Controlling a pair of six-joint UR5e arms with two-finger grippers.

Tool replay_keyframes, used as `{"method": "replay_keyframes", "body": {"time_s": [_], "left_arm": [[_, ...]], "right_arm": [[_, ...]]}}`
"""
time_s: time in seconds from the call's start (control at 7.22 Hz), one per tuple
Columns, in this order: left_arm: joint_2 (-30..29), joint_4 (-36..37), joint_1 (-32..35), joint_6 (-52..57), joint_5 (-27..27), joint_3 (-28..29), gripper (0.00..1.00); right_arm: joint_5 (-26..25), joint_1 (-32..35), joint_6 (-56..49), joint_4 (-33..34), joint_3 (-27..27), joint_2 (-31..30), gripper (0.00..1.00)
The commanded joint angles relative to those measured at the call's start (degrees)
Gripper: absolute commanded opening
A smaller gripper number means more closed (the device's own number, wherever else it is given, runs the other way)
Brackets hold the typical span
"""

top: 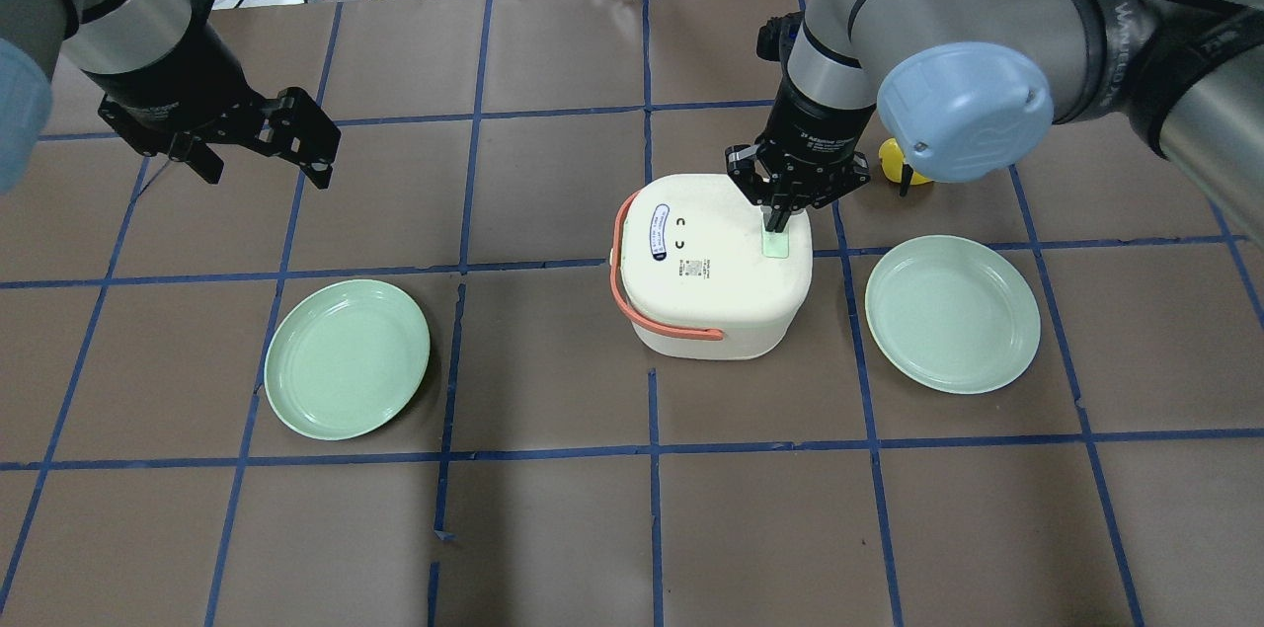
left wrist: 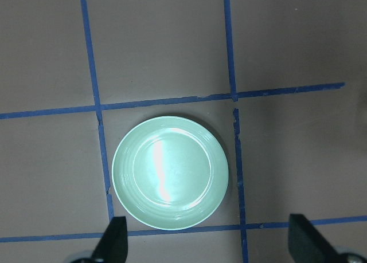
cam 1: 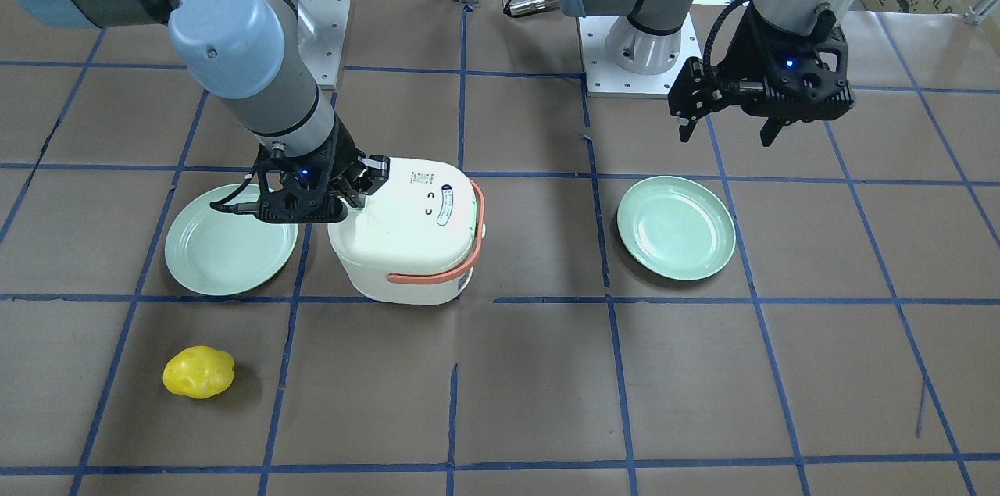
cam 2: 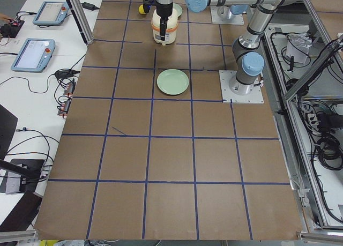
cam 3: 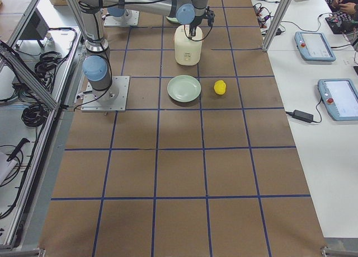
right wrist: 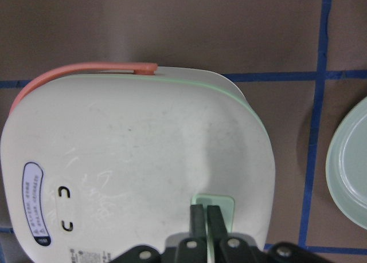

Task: Press rice cooker button
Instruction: 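Press down on the green lid button with the closed right gripper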

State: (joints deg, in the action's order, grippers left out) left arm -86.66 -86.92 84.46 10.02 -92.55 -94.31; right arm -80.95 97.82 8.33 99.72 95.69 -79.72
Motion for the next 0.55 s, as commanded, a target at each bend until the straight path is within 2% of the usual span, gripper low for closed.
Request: {"method": "replay_keyframes", "body": {"time_s": [0.0, 0.42], "left_arm": [[0.0, 0.0, 0.0, 0.0, 0.0, 0.0, 1.0], [0.0, 0.0, 0.0, 0.0, 0.0, 0.0, 1.0]], "right_arm": [[0.0, 0.0, -0.07, 1.09, 1.07, 0.01, 0.16], [0.0, -0.09, -0.07, 2.59, 1.69, 0.01, 0.16]]}}
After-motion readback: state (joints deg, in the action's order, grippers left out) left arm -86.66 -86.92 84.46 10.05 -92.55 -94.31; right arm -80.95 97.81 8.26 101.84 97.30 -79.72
